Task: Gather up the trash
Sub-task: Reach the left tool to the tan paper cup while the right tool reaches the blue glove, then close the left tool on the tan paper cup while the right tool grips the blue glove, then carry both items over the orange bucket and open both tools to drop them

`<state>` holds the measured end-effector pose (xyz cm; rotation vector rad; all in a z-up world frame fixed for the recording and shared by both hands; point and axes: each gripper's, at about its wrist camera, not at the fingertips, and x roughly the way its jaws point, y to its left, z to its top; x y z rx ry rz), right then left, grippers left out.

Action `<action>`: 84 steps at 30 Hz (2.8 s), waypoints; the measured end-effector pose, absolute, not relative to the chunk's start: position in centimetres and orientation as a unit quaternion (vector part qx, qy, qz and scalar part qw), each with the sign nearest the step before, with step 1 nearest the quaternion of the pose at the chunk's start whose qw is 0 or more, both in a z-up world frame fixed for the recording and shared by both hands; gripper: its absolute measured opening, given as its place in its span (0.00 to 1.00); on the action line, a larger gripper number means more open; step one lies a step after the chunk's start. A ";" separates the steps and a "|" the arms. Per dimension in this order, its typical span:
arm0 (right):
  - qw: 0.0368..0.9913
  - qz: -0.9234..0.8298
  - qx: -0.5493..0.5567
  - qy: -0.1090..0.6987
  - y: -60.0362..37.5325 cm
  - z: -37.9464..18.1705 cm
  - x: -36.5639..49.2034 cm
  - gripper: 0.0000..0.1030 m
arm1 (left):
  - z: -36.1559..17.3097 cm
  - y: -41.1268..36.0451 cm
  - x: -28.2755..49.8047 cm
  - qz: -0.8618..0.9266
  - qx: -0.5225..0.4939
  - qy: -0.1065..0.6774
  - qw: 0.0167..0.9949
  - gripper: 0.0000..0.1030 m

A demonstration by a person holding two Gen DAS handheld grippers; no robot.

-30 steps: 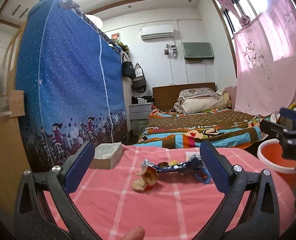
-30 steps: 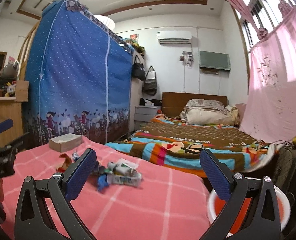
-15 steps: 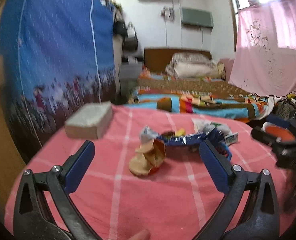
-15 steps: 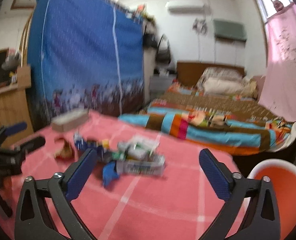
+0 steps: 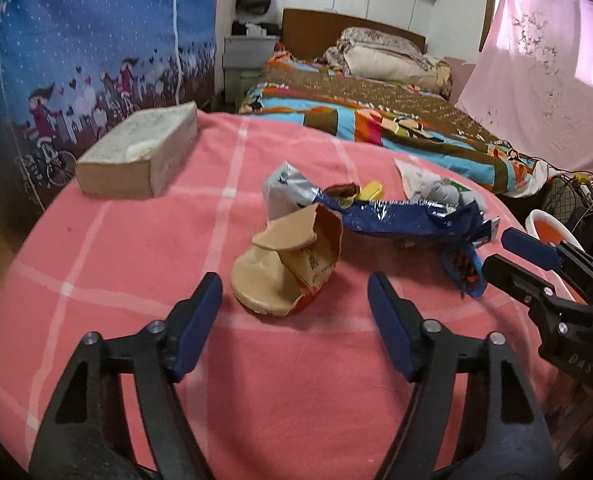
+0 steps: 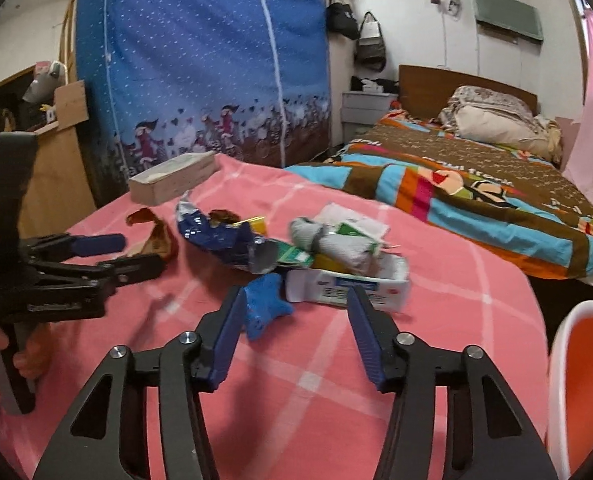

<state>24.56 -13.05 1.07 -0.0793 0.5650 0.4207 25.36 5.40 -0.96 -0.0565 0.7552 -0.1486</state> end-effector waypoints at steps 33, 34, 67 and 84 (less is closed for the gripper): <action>0.924 0.278 0.029 0.261 -13.8 0.8 22.4 0.24 | 1.1 4.0 20.7 -0.094 -0.062 0.289 0.951 0.48; 0.928 0.277 0.032 0.247 -14.3 1.1 21.9 0.24 | 1.3 3.8 20.3 -0.096 -0.063 0.280 0.953 0.48; 0.990 0.091 0.078 0.070 -31.3 5.7 12.8 0.25 | 5.6 -13.2 16.7 -0.247 -0.011 0.137 0.959 0.49; 0.974 -0.056 0.159 0.152 -41.2 3.2 13.4 0.27 | 2.8 -23.4 21.3 -0.311 -0.010 0.299 0.902 0.49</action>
